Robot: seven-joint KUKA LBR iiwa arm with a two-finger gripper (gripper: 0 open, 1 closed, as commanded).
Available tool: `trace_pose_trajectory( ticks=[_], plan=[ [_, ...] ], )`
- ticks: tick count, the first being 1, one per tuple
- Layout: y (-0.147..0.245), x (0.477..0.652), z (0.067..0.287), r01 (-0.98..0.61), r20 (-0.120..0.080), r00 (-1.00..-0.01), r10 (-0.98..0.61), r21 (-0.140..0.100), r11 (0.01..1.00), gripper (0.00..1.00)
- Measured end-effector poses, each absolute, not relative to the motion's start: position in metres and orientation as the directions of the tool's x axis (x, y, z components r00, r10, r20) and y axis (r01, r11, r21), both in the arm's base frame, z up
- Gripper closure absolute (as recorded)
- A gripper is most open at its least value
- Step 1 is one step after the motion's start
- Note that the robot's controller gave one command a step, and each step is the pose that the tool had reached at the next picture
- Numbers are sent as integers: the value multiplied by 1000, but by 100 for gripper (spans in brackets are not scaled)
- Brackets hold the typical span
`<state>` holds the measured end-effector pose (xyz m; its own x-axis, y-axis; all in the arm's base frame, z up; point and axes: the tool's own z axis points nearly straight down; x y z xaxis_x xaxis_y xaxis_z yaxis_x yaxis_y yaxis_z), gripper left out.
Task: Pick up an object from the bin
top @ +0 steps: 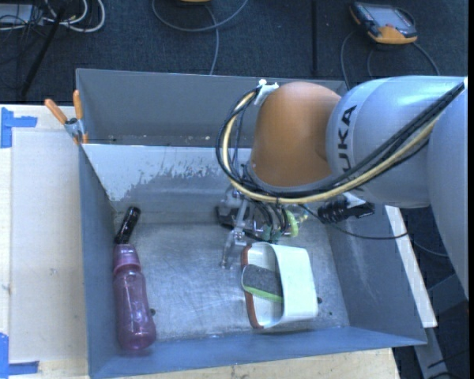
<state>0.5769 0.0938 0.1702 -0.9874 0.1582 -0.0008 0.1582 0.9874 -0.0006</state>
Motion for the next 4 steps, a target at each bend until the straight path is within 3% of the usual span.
trace_pose_trajectory(
  ticks=[1,2,3,4],
  plan=[
    [129,579,168,190,0,-982,190,3,982,0],
    [109,586,156,67,1,-998,67,0,998,0],
    [101,576,201,-250,8,-968,-250,1,968,0],
    [94,573,232,-259,-4,-966,-259,1,966,0]
  ],
)
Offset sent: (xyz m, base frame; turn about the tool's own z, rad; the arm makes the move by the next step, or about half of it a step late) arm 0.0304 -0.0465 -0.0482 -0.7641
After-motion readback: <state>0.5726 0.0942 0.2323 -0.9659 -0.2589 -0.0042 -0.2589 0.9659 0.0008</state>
